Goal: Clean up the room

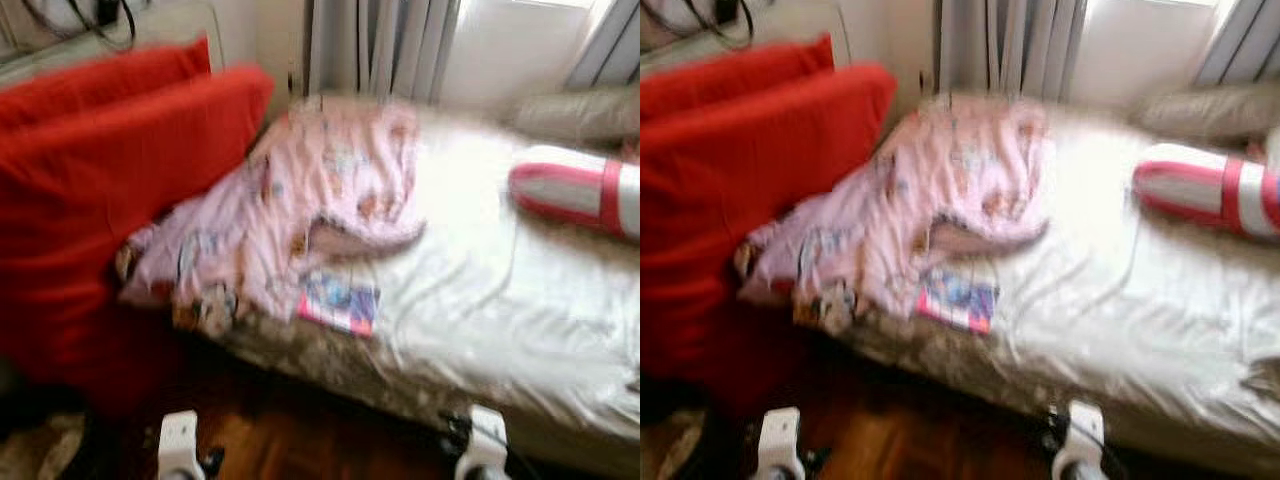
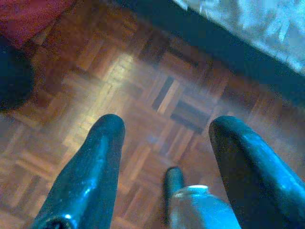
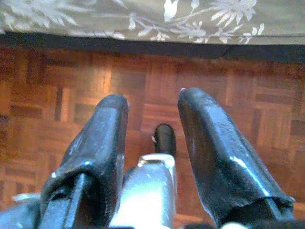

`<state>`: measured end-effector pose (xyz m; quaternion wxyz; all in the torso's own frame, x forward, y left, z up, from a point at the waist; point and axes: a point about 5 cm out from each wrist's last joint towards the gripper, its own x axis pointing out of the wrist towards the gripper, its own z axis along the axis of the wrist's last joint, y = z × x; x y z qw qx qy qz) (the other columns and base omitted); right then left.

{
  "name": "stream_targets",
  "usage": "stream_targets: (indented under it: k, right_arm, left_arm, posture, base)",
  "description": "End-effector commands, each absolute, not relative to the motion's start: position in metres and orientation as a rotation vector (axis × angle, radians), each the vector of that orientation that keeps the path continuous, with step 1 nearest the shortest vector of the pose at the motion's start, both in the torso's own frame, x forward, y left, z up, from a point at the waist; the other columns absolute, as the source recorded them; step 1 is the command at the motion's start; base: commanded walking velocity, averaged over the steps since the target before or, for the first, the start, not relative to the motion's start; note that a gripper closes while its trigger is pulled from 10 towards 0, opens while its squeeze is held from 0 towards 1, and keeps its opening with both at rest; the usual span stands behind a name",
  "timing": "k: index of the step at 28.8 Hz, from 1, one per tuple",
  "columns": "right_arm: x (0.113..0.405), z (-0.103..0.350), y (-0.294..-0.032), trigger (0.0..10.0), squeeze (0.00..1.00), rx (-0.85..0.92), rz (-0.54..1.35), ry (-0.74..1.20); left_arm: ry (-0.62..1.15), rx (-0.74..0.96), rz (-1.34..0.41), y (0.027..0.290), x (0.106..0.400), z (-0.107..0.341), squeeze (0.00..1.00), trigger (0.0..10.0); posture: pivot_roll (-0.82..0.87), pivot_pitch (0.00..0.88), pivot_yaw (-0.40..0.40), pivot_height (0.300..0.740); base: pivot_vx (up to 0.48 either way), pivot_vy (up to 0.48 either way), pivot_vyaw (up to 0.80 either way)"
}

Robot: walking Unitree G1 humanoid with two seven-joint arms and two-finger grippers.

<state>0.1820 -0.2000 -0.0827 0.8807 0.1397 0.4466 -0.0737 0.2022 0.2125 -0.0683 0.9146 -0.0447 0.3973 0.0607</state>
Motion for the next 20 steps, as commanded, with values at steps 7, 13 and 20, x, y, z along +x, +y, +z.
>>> stream_targets:
  k: [7,13,20]
  right_arm:
    - [0.1884,-0.0801,-0.1948,10.0,0.0,0.313,-0.144,0.903]
    - [0.1903,-0.0787,-0.1941,10.0,0.0,0.294,-0.101,0.892]
    - [0.1906,-0.0784,-0.1942,10.0,0.0,0.304,-0.113,0.881]
  left_arm:
    - [0.86,-0.084,0.151,0.2186,0.187,-0.0752,0.0,10.0]
    - [0.854,-0.085,0.154,0.2187,0.1874,-0.0749,0.0,10.0]
    - [0.854,-0.088,0.151,0.2185,0.1873,-0.0749,0.0,10.0]
  posture:
    - [0.09,0.0,-0.003,0.74]
    - [0.1,0.0,-0.004,0.74]
    - [0.1,0.0,-0.004,0.74]
  base:
    - [0.0,0.0,0.0]
    - [0.0,0.0,0.0]
    - [0.179,0.0,0.54]
